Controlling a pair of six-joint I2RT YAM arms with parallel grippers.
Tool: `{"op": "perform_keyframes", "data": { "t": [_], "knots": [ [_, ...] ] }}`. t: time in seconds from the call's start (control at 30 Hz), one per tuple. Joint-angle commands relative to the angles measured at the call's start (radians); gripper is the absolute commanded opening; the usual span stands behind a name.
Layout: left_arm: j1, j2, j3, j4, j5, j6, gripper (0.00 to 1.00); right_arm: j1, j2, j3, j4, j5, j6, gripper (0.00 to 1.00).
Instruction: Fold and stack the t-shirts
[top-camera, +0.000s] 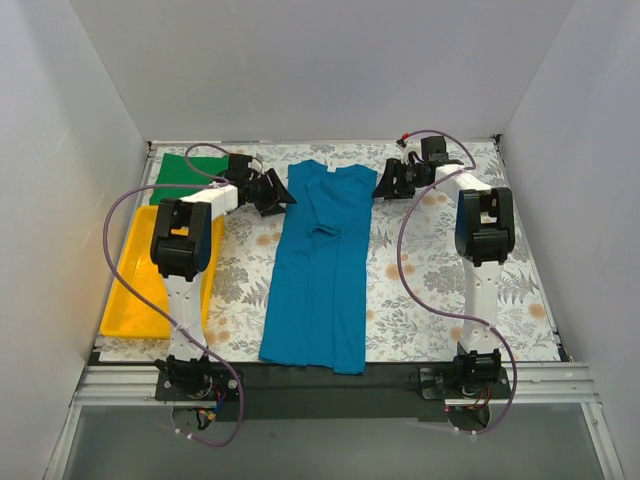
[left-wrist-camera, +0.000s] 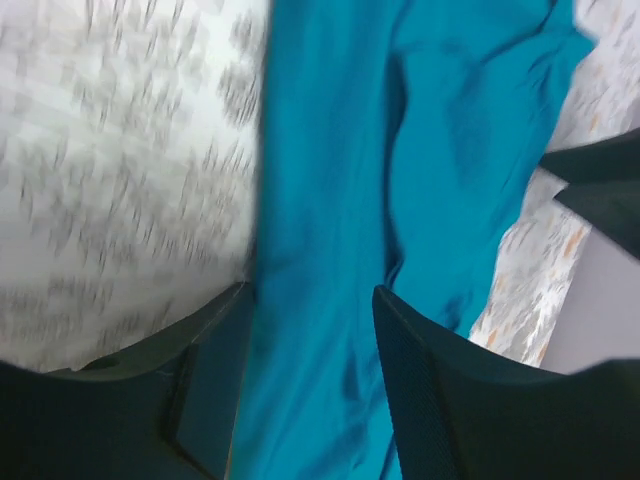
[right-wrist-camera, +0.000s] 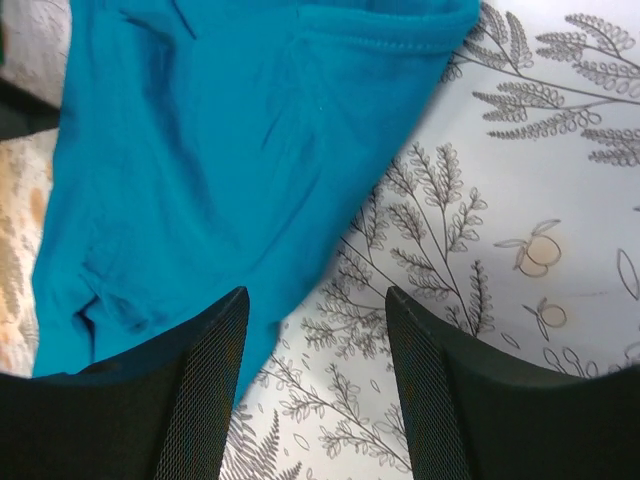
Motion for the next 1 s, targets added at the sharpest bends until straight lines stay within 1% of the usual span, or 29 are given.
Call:
{"op": "perform_keyframes", "data": {
  "t": [0.0,0.07,0.23,0.27,0.3,0.33,0.37,0.4,0.67,0.8,0.87,0.9,0.97],
  "knots": [
    [0.007,0.104,0.163,-0.047,0.018,-0.051,0.49,0.003,0.056,0.019,0.024,-0.036,0.091,0.64],
    [0.007,0.176,0.261,-0.09,-0.002,-0.064,0.47,0.005,0.061,0.019,0.046,-0.04,0.108,0.64],
    [0.007,0.248,0.367,-0.158,-0.071,-0.071,0.38,0.005,0.076,0.034,0.059,-0.054,0.137,0.61],
    [0.007,0.271,0.384,-0.167,-0.071,-0.07,0.34,0.005,0.082,0.039,0.063,-0.05,0.14,0.61],
    [0.007,0.283,0.416,-0.173,-0.07,-0.07,0.3,0.005,0.087,0.043,0.064,-0.047,0.14,0.61],
    [0.007,0.303,0.43,-0.186,-0.068,-0.068,0.18,0.004,0.091,0.046,0.063,-0.047,0.142,0.61],
    [0.008,0.31,0.443,-0.187,-0.073,-0.068,0.12,0.005,0.098,0.056,0.064,-0.047,0.143,0.6],
    [0.01,0.322,0.463,-0.193,-0.082,-0.077,0.0,0.005,0.099,0.059,0.066,-0.047,0.147,0.6],
    [0.053,0.369,0.576,-0.206,-0.15,-0.134,0.0,-0.001,0.067,0.065,0.073,-0.004,0.114,0.59],
    [0.068,0.397,0.627,-0.204,-0.096,-0.133,0.0,0.0,0.065,0.063,0.076,-0.02,0.113,0.59],
    [0.068,0.377,0.595,-0.175,-0.061,-0.125,0.15,0.0,0.056,0.053,0.076,-0.045,0.092,0.59],
    [0.068,0.363,0.579,-0.163,-0.051,-0.108,0.28,0.002,0.049,0.043,0.078,-0.05,0.079,0.6],
    [0.068,0.299,0.514,-0.123,-0.038,-0.085,0.38,0.002,0.023,0.004,0.078,-0.083,0.036,0.6]
  ]
}}
